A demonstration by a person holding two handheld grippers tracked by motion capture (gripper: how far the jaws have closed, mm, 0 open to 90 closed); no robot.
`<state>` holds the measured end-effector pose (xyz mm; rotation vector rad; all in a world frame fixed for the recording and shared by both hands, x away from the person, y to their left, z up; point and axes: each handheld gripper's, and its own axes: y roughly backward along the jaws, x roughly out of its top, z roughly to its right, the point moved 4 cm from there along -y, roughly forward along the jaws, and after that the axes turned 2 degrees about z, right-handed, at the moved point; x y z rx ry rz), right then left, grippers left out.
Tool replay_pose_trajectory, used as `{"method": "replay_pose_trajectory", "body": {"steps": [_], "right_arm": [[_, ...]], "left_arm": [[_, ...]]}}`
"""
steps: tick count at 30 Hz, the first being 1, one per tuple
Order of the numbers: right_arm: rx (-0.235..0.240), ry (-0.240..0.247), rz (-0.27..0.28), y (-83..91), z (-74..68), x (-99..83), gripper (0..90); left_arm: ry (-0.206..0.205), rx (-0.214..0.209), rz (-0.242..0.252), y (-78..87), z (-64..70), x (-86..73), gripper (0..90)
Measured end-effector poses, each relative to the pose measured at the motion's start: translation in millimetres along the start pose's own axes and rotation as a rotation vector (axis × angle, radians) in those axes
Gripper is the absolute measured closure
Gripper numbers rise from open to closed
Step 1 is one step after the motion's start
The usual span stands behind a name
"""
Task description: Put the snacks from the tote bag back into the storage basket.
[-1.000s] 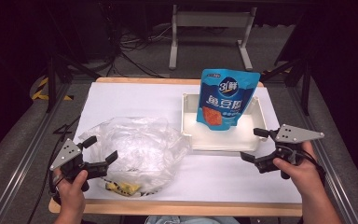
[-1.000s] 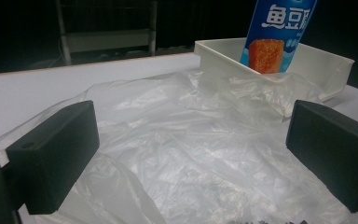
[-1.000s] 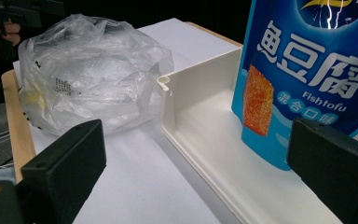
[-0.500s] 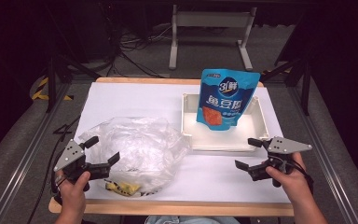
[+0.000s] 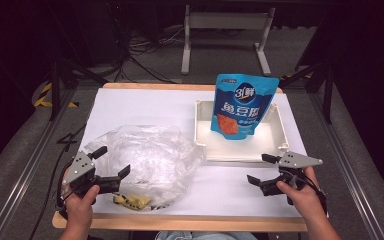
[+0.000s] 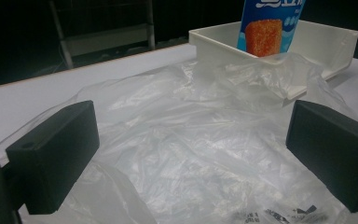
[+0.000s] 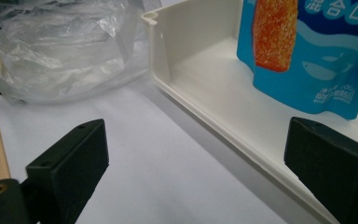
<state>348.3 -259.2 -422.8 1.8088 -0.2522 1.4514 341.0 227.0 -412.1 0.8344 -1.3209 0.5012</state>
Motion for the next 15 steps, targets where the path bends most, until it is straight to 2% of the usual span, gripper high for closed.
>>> {"method": "replay_pose_trajectory", "body": {"steps": [3, 5, 15], "right_arm": [[-0.024, 0.003, -0.042, -4.0, 2.6, -5.8, 8.5], [-0.024, -0.003, -0.047, -5.1, 3.2, -7.2, 8.5], [-0.036, -0.002, -0.028, -4.3, 3.7, -5.7, 8.2]], "left_arm": [[-0.005, 0.000, -0.001, -0.4, 0.4, -0.1, 3.4], [-0.006, -0.001, -0.003, -0.5, 1.1, -0.1, 3.4], [-0.013, -0.005, -0.008, -0.7, 1.6, -0.2, 3.4]]}}
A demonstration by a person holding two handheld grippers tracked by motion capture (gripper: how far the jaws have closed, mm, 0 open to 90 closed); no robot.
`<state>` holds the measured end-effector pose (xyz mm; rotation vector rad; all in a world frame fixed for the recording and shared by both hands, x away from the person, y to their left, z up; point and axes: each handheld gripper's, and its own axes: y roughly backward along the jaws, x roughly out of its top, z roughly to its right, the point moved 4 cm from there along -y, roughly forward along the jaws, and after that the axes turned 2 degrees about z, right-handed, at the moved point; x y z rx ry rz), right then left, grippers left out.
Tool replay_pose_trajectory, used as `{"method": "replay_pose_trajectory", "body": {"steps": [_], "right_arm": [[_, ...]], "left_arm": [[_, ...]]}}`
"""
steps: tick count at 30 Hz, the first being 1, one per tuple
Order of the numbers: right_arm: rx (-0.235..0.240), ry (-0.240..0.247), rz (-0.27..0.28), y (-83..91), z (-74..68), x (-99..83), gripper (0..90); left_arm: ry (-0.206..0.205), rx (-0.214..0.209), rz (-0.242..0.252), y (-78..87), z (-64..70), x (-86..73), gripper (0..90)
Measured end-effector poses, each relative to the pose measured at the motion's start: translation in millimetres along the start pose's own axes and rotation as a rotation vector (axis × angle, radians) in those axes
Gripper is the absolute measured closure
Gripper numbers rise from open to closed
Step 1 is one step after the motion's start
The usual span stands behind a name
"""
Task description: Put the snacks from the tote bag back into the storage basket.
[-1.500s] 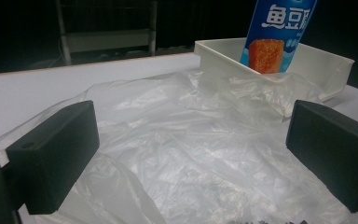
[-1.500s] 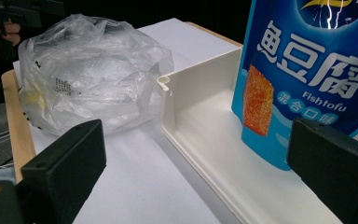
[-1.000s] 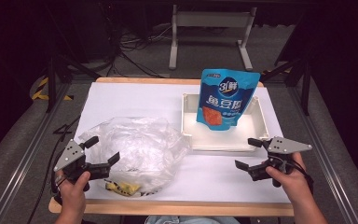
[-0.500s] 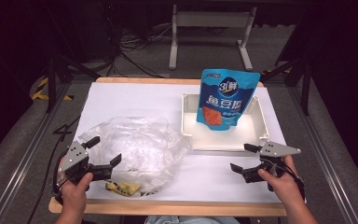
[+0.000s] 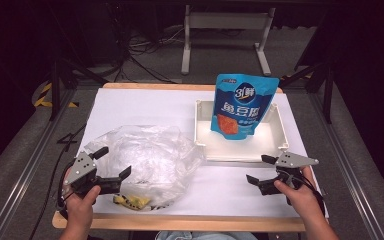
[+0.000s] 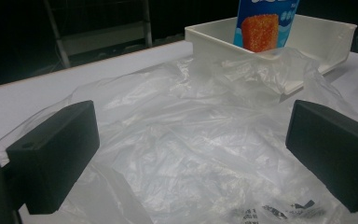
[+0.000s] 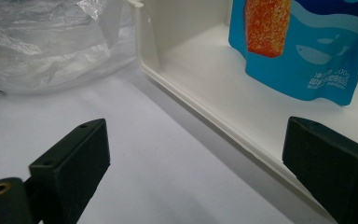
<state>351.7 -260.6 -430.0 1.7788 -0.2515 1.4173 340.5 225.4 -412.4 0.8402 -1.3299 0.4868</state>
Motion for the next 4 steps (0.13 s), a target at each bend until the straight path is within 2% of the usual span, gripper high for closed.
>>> {"method": "replay_pose_trajectory", "body": {"steps": [4], "right_arm": [[-0.004, 0.006, 0.017, 1.1, -0.1, 1.7, 8.2]], "left_arm": [[-0.003, -0.001, -0.004, -0.6, 0.4, -0.3, 3.4]]}}
